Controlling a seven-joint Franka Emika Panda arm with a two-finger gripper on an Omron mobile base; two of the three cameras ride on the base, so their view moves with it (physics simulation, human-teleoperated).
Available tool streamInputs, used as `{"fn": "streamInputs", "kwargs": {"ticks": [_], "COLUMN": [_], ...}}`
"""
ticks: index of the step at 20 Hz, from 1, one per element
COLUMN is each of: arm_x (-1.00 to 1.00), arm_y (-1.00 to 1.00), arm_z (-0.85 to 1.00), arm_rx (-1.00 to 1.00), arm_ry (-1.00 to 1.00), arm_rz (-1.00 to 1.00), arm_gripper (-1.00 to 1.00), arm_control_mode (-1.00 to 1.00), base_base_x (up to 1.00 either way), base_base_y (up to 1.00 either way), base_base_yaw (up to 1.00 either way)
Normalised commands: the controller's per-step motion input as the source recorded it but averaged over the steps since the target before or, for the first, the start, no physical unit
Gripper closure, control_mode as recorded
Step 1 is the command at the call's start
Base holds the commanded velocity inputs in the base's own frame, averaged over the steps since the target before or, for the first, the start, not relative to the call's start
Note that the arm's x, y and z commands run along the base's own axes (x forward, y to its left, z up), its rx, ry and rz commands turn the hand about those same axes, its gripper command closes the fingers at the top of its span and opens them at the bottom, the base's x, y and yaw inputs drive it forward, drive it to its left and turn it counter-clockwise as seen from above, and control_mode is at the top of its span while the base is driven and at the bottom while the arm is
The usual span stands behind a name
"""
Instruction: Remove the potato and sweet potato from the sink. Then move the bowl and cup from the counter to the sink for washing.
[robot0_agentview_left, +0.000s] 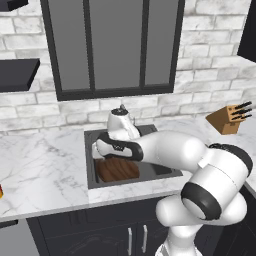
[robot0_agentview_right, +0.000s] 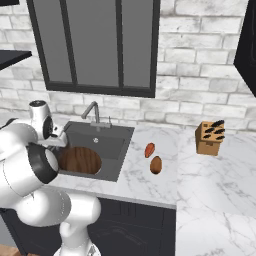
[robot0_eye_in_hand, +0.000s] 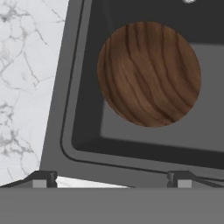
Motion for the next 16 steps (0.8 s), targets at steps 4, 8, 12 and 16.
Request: {"fn": "streamInputs", "kwargs": {"ticks": [4,8,12,16], "arm_x": [-0.03,-0.02,-0.02,-0.02], "arm_y": [0.29,0.31,0.33,0.32], "arm_z": [0.18,0.15,0.11,0.10], "arm_rx": [0.00,0.00,0.00,0.00], "arm_ry": [0.03,0.01,0.00,0.00], "arm_rz": [0.00,0.00,0.00,0.00], "arm_gripper": [-1.00,-1.00,-1.00,-1.00], "arm_control_mode": [-1.00,-1.00,-1.00,-1.00], "base_base_x": [0.00,0.00,0.00,0.00], "base_base_y": [0.00,0.00,0.00,0.00], "base_base_yaw": [0.00,0.00,0.00,0.00]}}
